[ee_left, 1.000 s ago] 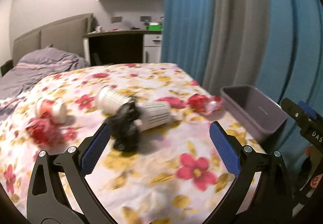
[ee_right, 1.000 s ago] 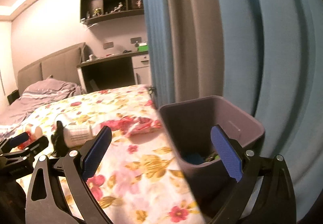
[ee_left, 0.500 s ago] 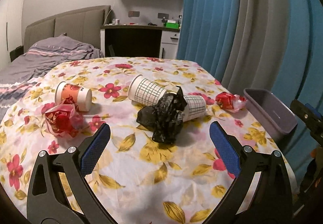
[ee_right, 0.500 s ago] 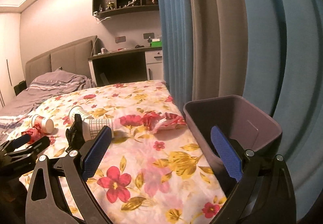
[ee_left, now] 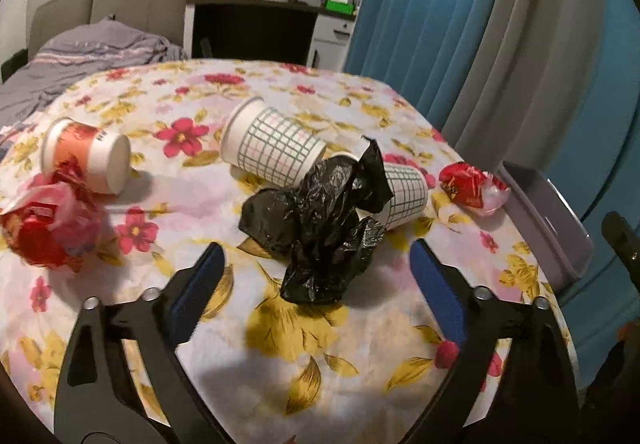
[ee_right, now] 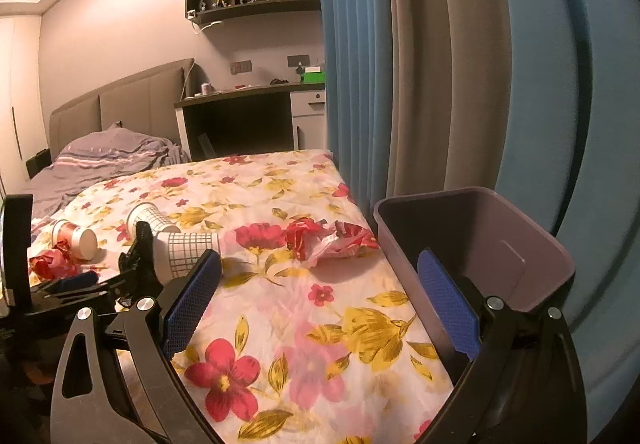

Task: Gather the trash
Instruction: 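Grasp the black plastic bag with the left tool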

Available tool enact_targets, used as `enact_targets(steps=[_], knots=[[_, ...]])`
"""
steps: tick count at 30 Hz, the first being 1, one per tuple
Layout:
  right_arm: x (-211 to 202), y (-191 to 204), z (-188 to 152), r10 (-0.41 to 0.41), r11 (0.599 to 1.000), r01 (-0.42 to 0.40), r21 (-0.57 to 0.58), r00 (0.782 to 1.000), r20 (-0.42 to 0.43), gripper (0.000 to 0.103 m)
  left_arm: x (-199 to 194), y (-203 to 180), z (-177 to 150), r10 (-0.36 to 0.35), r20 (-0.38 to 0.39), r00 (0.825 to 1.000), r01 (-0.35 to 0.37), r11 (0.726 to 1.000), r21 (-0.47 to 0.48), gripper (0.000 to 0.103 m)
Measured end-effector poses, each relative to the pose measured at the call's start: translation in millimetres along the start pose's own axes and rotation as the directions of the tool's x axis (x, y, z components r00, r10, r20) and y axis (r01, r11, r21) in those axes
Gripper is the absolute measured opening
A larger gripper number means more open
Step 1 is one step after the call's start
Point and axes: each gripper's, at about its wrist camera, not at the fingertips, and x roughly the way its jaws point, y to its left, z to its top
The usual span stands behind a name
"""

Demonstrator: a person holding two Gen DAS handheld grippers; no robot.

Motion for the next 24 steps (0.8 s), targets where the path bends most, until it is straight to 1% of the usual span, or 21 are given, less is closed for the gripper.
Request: enact_targets(steps=[1, 3, 5, 6, 10, 12, 13, 14, 15, 17, 20, 23, 24], knots=[[3, 0, 0, 0.000, 1.000, 0.000, 0.000, 1.000, -0.002, 0.095, 3, 1, 0, -0.011, -0.015, 1.000, 0.011, 1.000, -0.001, 0.078], [9, 0, 0, 0.002, 1.000, -0.002, -0.003, 1.000, -0.007, 0.095, 8, 1, 0, -0.025, -0.035, 0.999, 0.025, 1.000, 0.002, 0.071], [17, 1, 0, 0.005, 1.000, -0.005, -0.011, 1.000, -0.015, 0.095, 11, 3, 0, -0.037, -0.048, 0.998, 0.037, 0.999, 0.004, 0.058], [20, 1, 0, 0.005, 1.000, -0.005, -0.014, 1.000, -0.019, 0.095, 12, 3, -1, -0.045, -0.054, 0.998, 0.046, 0.999, 0.007, 0.055], [36, 1, -2, 0.001, 1.000, -0.001, -0.021, 0.999, -0.040, 0.095, 11, -1, -2, -0.063, -0.056, 0.996, 0.065, 0.997, 0.033, 0.040], [45, 2, -2, -0.005, 1.000, 0.004, -0.023, 0.999, -0.050, 0.095, 9, -3, -3, -0.063, -0.057, 0.996, 0.066, 0.997, 0.047, 0.034], [50, 2, -2, -0.008, 1.000, 0.007, -0.025, 0.998, -0.058, 0.095, 8, -4, -3, -0.062, -0.059, 0.996, 0.065, 0.997, 0.051, 0.029], [54, 2, -3, -0.010, 1.000, 0.009, -0.028, 0.998, -0.065, 0.094, 8, -4, -4, -0.062, -0.059, 0.996, 0.065, 0.997, 0.052, 0.024], [58, 2, -3, -0.013, 0.999, 0.011, -0.031, 0.998, -0.068, 0.093, 7, -4, -4, -0.064, -0.058, 0.996, 0.067, 0.996, 0.052, 0.021], [66, 1, -3, -0.023, 0.999, 0.020, -0.039, 0.996, -0.081, 0.091, 5, -2, -4, -0.069, -0.051, 0.996, 0.071, 0.997, 0.043, 0.013], [79, -2, -3, -0.035, 0.999, 0.032, -0.030, 0.994, -0.103, 0.089, -2, 3, -3, -0.079, -0.031, 0.996, 0.080, 0.996, 0.024, 0.004], [92, -6, -2, -0.036, 0.999, 0.034, -0.018, 0.991, -0.130, 0.078, -14, 6, -2, -0.081, 0.011, 0.997, 0.080, 0.997, 0.019, 0.002], [96, -7, -2, -0.034, 0.999, 0.032, -0.014, 0.989, -0.141, 0.077, -17, 6, -2, -0.080, 0.021, 0.997, 0.080, 0.997, 0.017, 0.002]])
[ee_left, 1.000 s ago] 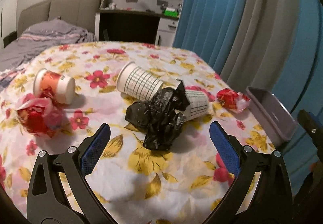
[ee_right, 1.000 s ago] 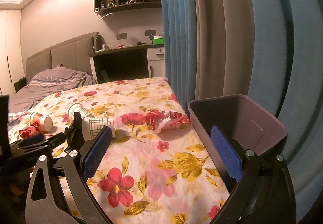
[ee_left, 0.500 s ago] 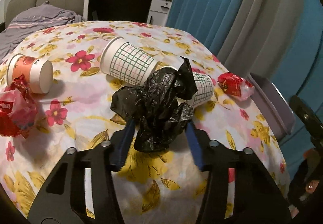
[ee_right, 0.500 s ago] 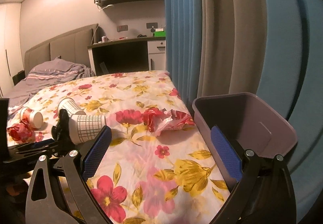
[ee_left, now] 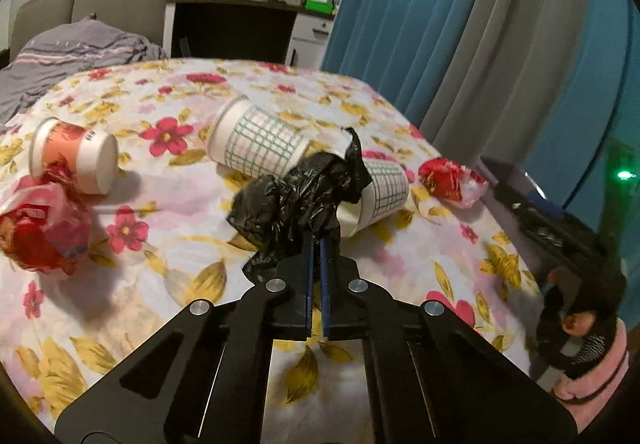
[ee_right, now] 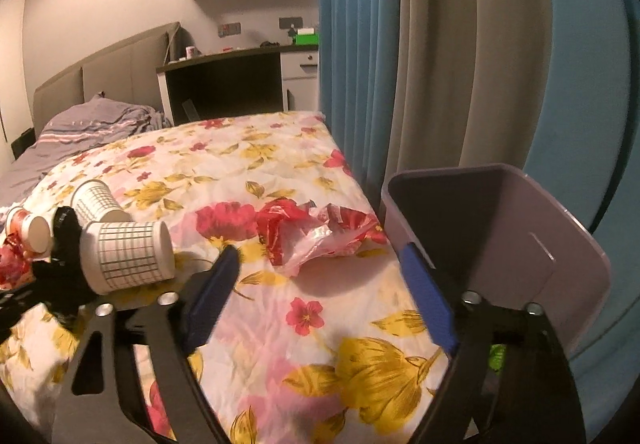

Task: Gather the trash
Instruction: 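Grasp the black plastic bag with the left tool, then grasp the red-and-white plastic bag with the right tool while the left holds the black bag, then carry the black bag and red-and-white bag over the gray bin with both tools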

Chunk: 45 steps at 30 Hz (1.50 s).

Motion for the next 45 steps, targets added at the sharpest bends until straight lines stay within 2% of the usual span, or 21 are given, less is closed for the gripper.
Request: enact_targets(steps=[6, 13, 17, 18, 22, 27, 34, 45], knots=[[18, -3, 5, 0.003, 1.000, -0.003, 0.017, 0.999, -0.039, 0.070, -28, 5, -2, -0.001, 0.069, 0.998, 0.003, 0.999, -0.033, 0.001], [38, -11, 7, 0.014, 0.998, -0.007, 0.069, 0.995, -0.102, 0.061, -42, 3, -5, 0.013, 0.097, 0.995, -0.011, 1.000, -0.025, 0.001], [44, -22, 6, 0.044, 0.992, -0.028, 0.127, 0.990, -0.131, 0.049, -43, 2, -5, 0.006, 0.101, 0.995, -0.004, 1.000, -0.020, 0.001], [45, -22, 6, 0.050, 0.991, -0.032, 0.130, 0.989, -0.138, 0.044, -43, 1, -5, 0.003, 0.099, 0.995, -0.001, 1.000, -0.020, 0.002], [49, -21, 7, 0.069, 0.990, -0.050, 0.128, 0.987, -0.148, 0.034, -41, 0, -6, -0.006, 0.094, 0.996, 0.007, 1.000, -0.014, 0.001], [53, -17, 9, 0.093, 0.991, -0.076, 0.109, 0.983, -0.158, 0.012, -39, -3, -7, 0.000, 0.093, 0.996, 0.000, 1.000, -0.001, 0.001], [39, -12, 10, 0.112, 0.992, -0.103, 0.079, 0.987, -0.114, 0.006, -42, -7, -7, 0.002, 0.102, 0.995, -0.003, 1.000, 0.009, 0.001], [-24, -12, 14, 0.143, 0.989, -0.143, 0.036, 0.990, 0.005, 0.005, -55, -27, -7, -0.012, 0.120, 0.993, 0.007, 0.999, 0.039, 0.001]])
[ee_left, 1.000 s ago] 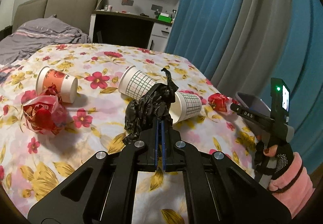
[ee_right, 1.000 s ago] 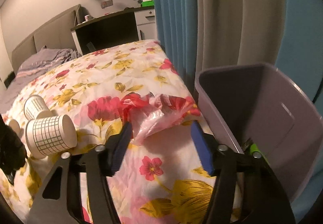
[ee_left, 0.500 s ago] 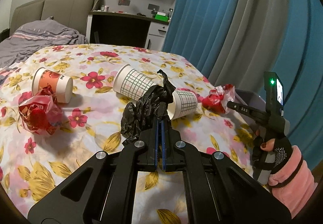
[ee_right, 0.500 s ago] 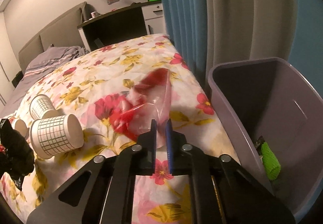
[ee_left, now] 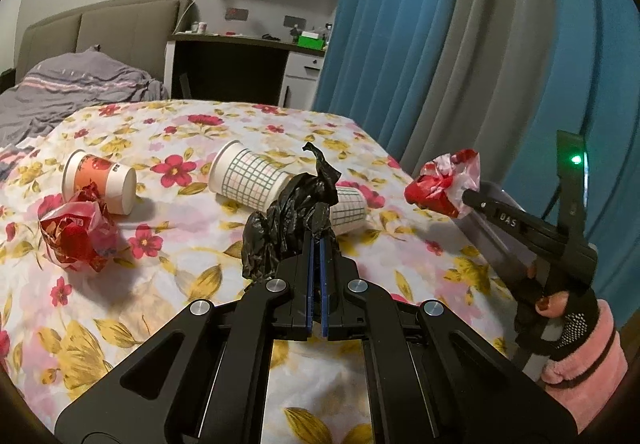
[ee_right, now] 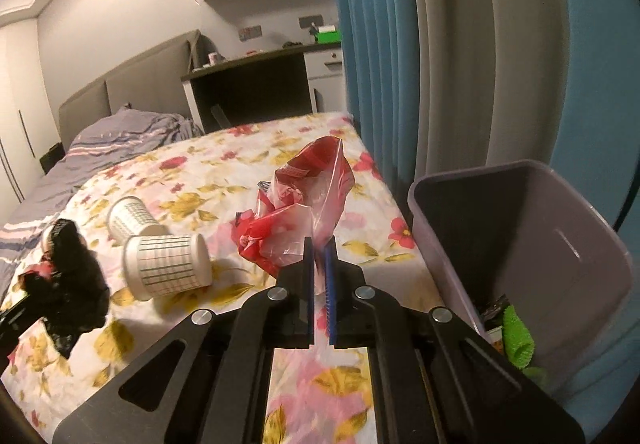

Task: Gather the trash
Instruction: 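Carry the black bag and red-and-white bag over the gray bin with both tools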

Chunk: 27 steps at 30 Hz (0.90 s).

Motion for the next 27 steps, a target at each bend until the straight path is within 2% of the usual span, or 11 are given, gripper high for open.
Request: enact_targets(steps=[12, 27], knots=[[-58, -2, -6, 0.018, 1.000, -0.016, -0.025, 0.997, 0.081, 0.005, -17, -38, 3, -0.037, 0.027, 0.999, 0.035, 0.998, 0.059, 0.002], [-92, -23, -9, -0.019, 1.000, 0.020, -0.005, 0.990, 0.137, 0.005, -14, -83, 10, -0.092, 0.032, 0.995, 0.087, 0.988, 0.131, 0.002]])
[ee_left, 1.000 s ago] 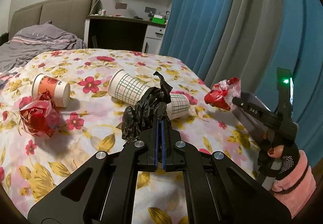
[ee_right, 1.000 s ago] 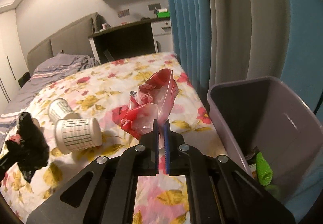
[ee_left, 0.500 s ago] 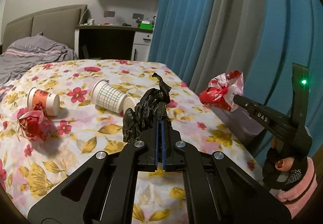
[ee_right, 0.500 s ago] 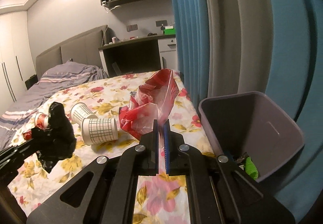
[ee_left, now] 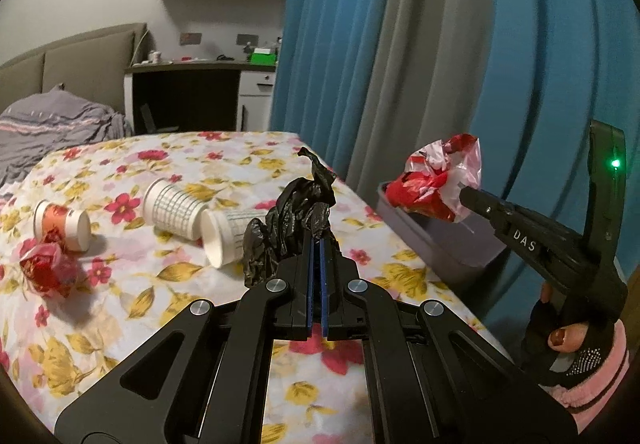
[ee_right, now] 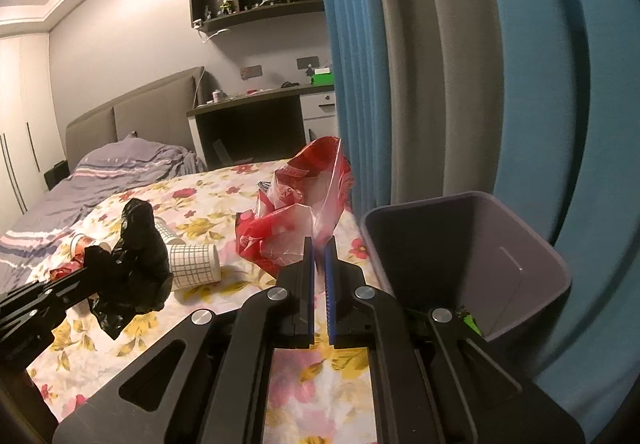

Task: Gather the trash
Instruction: 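Carry the black bag and red-and-white bag over the gray bin with both tools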

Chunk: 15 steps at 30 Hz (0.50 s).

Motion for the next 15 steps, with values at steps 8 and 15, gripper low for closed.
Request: enact_targets(steps=[8, 15], knots=[[-5, -33, -1, -0.069, 0.997, 0.068, 0.025, 0.998, 0.011, 0.005, 26, -42, 21, -0.072, 0.012, 0.997, 0.071, 0.995, 0.062, 0.001], [-3, -74, -6, -0.173, 0.983, 0.173, 0.057, 0.985, 0.002, 0.005, 64, -87, 38, -0.178, 0.018, 0.984, 0.175, 0.978, 0.110, 0.001]])
